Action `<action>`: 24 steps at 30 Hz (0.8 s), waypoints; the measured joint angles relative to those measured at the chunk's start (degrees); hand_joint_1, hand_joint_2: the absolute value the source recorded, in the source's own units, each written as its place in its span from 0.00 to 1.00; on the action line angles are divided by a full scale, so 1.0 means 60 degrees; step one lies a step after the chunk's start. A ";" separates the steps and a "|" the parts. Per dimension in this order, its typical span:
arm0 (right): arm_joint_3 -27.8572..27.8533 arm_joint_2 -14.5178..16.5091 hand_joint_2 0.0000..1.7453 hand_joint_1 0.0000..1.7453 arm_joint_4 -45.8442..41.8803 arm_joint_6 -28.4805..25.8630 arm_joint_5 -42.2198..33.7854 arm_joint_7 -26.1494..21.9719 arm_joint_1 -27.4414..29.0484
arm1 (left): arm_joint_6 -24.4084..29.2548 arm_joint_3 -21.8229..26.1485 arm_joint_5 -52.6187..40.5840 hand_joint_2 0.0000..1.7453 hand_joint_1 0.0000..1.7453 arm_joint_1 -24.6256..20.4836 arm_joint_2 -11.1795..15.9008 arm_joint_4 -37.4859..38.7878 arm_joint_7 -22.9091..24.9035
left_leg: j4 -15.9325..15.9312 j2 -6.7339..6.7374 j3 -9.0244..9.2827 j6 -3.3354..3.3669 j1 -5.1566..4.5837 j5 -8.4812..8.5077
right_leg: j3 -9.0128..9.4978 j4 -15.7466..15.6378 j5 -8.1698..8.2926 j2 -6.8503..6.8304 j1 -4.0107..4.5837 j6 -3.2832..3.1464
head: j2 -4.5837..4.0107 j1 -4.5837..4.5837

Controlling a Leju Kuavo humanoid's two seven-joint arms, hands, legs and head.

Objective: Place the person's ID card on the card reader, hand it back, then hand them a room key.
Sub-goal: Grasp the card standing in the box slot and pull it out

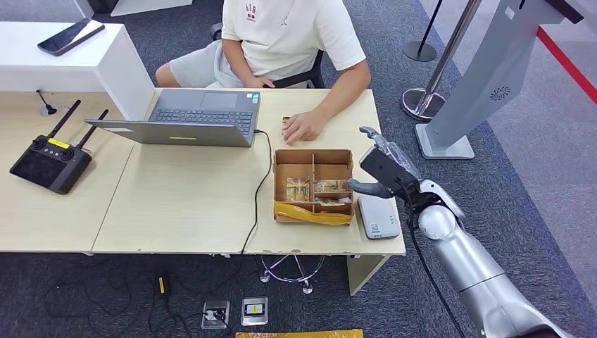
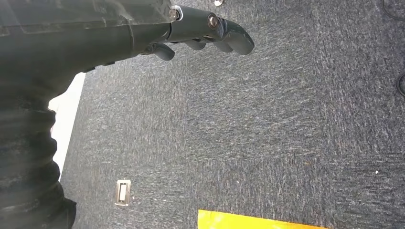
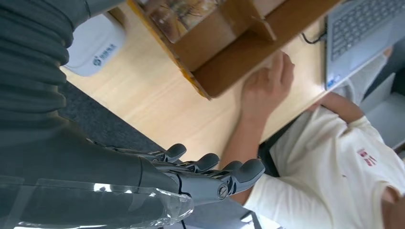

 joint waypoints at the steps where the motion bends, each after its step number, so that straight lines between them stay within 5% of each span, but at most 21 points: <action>1: -0.0055 -0.0086 1.00 0.00 -0.0134 0.0061 -0.0007 0.0091 0.0170 | -0.0004 0.0000 -0.0006 1.00 0.00 0.0001 0.0001 0.0000 0.0001 | 0.0000 0.0000 -0.0001 0.0001 -0.0001 -0.0001 | 0.0000 0.0000 0.0000 -0.0001 0.0000 0.0000 | 0.0000 0.0000; 13: -0.0358 -0.1120 1.00 0.00 -0.1543 0.0592 0.0424 0.0917 0.1502 | -0.0066 0.0000 -0.0040 1.00 0.00 0.0008 0.0033 0.0000 0.0001 | -0.0001 0.0009 -0.0001 0.0003 -0.0002 -0.0004 | -0.0002 -0.0002 0.0000 0.0006 -0.0001 0.0000 | 0.0000 -0.0003; 24: 0.0073 -0.1362 1.00 0.00 -0.2422 -0.0618 0.4764 0.1640 0.1814 | -0.0024 0.0000 -0.0043 1.00 0.00 -0.0007 0.0016 0.0000 0.0061 | -0.0003 0.0010 -0.0004 0.0002 0.0000 -0.0004 | 0.0001 0.0000 0.0000 0.0004 0.0000 0.0000 | 0.0000 -0.0002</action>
